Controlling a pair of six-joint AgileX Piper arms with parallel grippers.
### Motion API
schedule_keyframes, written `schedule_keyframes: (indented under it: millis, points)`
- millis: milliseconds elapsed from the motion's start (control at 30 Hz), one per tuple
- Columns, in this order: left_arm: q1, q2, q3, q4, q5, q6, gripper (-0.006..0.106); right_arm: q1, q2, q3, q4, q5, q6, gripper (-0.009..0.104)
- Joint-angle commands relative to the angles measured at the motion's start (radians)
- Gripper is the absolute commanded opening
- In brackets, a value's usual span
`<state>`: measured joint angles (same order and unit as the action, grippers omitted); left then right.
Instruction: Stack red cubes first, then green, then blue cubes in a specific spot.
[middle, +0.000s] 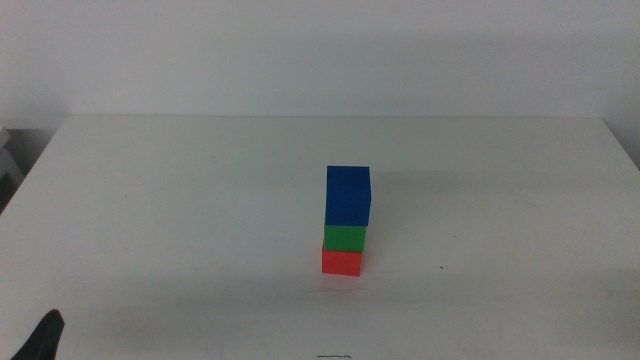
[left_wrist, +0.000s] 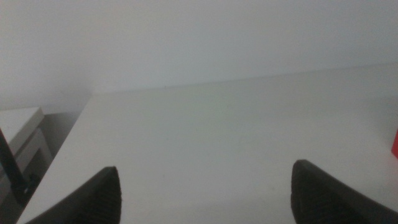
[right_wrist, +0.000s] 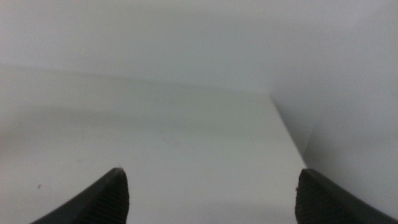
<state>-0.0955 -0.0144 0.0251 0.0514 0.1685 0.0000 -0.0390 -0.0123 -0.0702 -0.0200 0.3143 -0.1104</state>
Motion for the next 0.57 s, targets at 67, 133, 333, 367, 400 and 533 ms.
schedule_keyframes:
  millis: [67,133,333,367,400,533]
  points:
    - [-0.001,-0.019,0.001,-0.013,-0.114,-0.005,0.094,-0.006,-0.02,0.019,-0.025,-0.2,-0.012,0.088]
    - [-0.001,-0.019,0.001,-0.013,-0.127,-0.005,0.094,-0.006,-0.02,0.036,-0.023,-0.223,-0.012,0.088]
    - [-0.001,-0.019,0.001,-0.013,-0.124,-0.005,0.094,-0.006,-0.02,0.081,-0.019,-0.221,-0.011,0.088]
    - [-0.001,-0.019,0.001,-0.013,-0.124,-0.005,0.094,-0.006,-0.02,0.081,-0.018,-0.225,-0.011,0.088]
    - [-0.001,-0.019,0.001,-0.012,-0.124,-0.005,0.094,-0.006,-0.02,0.081,-0.018,-0.227,-0.011,0.088]
    - [-0.001,-0.019,0.001,-0.012,-0.124,-0.005,0.094,-0.006,-0.01,0.081,-0.018,-0.223,-0.011,0.088]
